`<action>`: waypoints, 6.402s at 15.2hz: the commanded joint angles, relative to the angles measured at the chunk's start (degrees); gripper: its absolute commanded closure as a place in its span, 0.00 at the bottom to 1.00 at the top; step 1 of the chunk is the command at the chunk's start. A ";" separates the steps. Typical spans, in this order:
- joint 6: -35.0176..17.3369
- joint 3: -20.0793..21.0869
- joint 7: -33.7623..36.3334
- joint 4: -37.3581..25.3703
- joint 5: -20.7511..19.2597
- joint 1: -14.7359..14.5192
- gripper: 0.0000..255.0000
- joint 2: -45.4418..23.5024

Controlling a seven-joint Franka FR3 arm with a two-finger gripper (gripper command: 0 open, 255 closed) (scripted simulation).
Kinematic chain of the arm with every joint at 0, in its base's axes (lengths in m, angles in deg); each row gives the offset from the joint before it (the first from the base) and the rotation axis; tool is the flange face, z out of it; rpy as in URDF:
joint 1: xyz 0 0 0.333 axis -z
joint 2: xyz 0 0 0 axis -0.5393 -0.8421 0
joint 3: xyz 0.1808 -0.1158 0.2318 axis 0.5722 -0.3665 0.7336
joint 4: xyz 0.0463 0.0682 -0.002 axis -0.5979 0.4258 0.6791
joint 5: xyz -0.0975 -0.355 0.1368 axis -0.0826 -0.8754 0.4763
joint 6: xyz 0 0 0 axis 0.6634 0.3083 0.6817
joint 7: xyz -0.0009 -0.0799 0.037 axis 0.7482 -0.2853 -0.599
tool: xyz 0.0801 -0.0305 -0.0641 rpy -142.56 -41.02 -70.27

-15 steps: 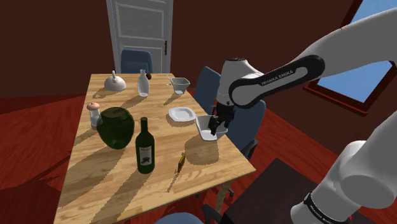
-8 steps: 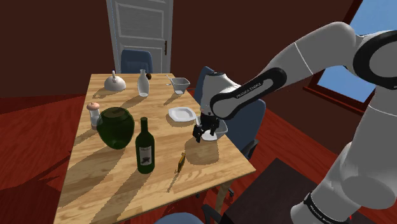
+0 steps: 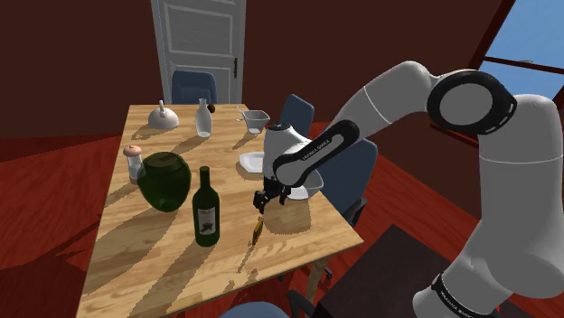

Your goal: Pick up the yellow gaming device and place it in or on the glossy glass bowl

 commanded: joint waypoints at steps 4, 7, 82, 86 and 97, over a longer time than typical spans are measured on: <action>0.22 -1.03 2.64 -10.94 -0.67 -2.09 0.00 -11.17; -1.22 -1.31 2.81 -11.31 -0.94 -2.24 0.00 -12.97; 18.34 -4.31 -20.22 -20.76 3.90 13.71 1.00 -1.73; 20.44 -5.28 -24.69 -26.37 4.31 16.89 1.00 -5.02; 20.86 -6.38 -29.91 -34.75 4.74 20.84 1.00 -12.71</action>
